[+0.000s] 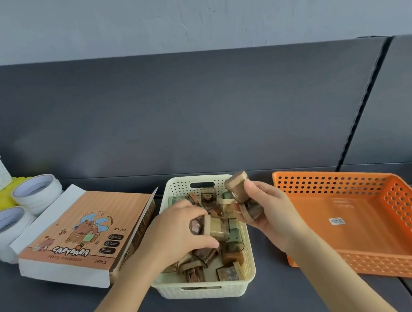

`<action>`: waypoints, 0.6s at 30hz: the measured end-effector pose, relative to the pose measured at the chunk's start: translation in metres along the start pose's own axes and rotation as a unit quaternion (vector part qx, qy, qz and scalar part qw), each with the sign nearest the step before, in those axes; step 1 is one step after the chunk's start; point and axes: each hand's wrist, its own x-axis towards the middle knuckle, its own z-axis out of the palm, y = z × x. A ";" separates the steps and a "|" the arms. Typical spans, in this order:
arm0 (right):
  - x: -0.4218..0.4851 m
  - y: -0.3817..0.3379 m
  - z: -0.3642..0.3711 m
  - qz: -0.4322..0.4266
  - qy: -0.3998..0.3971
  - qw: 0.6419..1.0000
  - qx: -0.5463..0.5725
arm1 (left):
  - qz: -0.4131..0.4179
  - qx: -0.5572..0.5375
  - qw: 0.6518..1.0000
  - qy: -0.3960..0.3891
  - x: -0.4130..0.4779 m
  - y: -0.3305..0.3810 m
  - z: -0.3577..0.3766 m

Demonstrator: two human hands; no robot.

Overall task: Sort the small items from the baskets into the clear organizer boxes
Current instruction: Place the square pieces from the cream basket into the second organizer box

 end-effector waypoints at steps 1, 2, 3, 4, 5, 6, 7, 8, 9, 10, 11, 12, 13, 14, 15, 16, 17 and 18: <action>-0.005 0.001 -0.002 -0.009 0.015 1.000 0.004 | 0.004 -0.006 1.000 0.019 0.002 0.003 0.000; -0.011 0.003 -0.004 -0.020 0.032 0.999 0.009 | 0.009 -0.011 0.999 0.035 0.003 0.007 0.000; -0.016 0.004 -0.006 -0.028 0.051 0.998 0.019 | 0.015 -0.015 0.999 0.047 0.005 0.011 0.001; -0.022 0.005 -0.009 -0.035 0.077 0.996 0.031 | 0.020 -0.020 0.998 0.055 0.007 0.016 0.003; -0.028 0.006 -0.013 -0.040 0.105 0.993 0.043 | 0.027 -0.027 0.997 0.062 0.010 0.022 0.005; -0.034 0.008 -0.018 -0.046 0.134 0.989 0.053 | 0.034 -0.036 0.997 0.067 0.012 0.028 0.007; -0.040 0.009 -0.024 -0.050 0.160 0.984 0.064 | 0.042 -0.045 0.996 0.069 0.015 0.035 0.010; -0.048 0.010 -0.030 -0.057 0.184 0.979 0.071 | 0.051 -0.054 0.995 0.068 0.018 0.043 0.014; -0.055 0.010 -0.036 -0.065 0.205 0.974 0.075 | 0.060 -0.061 0.994 0.065 0.020 0.051 0.018; -0.063 0.009 -0.043 -0.072 0.225 0.969 0.077 | 0.070 -0.069 0.993 0.060 0.022 0.058 0.023; -0.071 0.008 -0.050 -0.077 0.242 0.964 0.080 | 0.080 -0.076 0.992 0.054 0.024 0.066 0.028; -0.078 0.006 -0.057 -0.082 0.257 0.959 0.083 | 0.091 -0.082 0.991 0.047 0.026 0.074 0.033; -0.086 0.004 -0.064 -0.087 0.270 0.955 0.088 | 0.106 -0.084 0.990 0.039 0.027 0.083 0.038; -0.094 0.003 -0.072 -0.091 0.283 0.950 0.092 | 0.120 -0.084 0.989 0.029 0.030 0.092 0.043; -0.102 0.001 -0.080 -0.094 0.295 0.946 0.095 | 0.134 -0.086 0.987 0.018 0.031 0.102 0.047; -0.110 0.000 -0.088 -0.096 0.306 0.942 0.098 | 0.146 -0.090 0.985 0.008 0.033 0.113 0.052; -0.118 -0.002 -0.097 -0.099 0.314 0.939 0.100 | 0.157 -0.095 0.983 -0.001 0.035 0.124 0.057; -0.126 -0.004 -0.106 -0.103 0.321 0.936 0.102 | 0.169 -0.099 0.981 -0.012 0.036 0.137 0.061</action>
